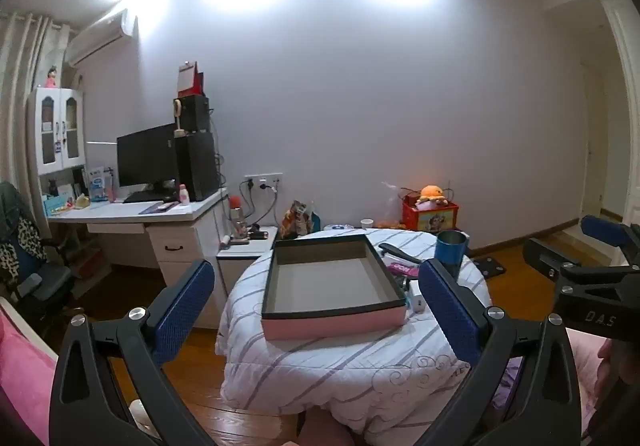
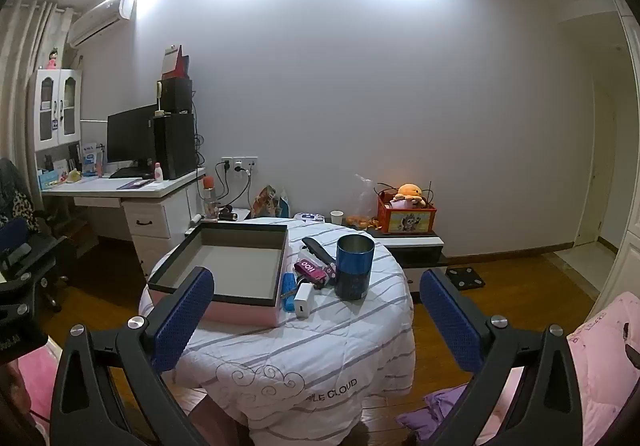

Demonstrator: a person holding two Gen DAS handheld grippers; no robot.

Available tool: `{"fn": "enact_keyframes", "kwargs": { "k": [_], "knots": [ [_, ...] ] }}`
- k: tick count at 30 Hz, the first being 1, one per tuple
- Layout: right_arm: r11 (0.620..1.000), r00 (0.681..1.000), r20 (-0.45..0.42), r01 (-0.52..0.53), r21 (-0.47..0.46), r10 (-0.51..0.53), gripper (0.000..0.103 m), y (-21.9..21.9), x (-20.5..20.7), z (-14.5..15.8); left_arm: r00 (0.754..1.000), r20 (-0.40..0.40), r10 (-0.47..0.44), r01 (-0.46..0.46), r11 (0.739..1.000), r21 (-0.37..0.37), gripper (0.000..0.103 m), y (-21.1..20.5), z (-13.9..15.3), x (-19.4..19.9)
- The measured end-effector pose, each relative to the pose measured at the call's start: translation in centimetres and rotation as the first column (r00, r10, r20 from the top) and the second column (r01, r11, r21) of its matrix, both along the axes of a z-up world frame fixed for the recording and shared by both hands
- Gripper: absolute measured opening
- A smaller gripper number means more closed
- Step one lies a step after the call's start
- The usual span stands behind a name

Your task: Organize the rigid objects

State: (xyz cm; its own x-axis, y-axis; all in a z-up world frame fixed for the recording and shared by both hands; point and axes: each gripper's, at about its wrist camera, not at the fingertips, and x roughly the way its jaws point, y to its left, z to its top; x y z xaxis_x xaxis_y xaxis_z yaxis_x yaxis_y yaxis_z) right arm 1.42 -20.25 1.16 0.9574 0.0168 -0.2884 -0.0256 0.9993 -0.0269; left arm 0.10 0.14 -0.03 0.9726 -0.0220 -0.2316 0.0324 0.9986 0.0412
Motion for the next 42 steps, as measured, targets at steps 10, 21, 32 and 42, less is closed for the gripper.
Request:
{"fn": "enact_keyframes", "kwargs": {
  "k": [10,21,32,42],
  "knots": [
    [1.0,1.0,-0.01,-0.001,0.004,0.001,0.103,0.0,0.0,-0.1,1.0,-0.016,-0.016,0.017,0.999,0.036,0.103,-1.1,0.7,0.1],
    [1.0,1.0,-0.015,-0.006,0.003,0.006,0.103,0.1,-0.2,-0.1,1.0,-0.01,0.0,0.0,1.0,0.016,0.103,-0.1,-0.4,0.5],
    [1.0,1.0,-0.014,-0.006,0.003,0.006,0.103,0.1,-0.3,-0.1,1.0,-0.007,0.005,-0.005,1.0,0.02,0.103,-0.1,-0.7,0.5],
    [1.0,1.0,-0.015,-0.004,0.002,0.004,0.103,0.0,-0.2,-0.2,1.0,-0.005,0.008,-0.008,1.0,0.021,0.103,-0.1,-0.7,0.4]
  ]
}}
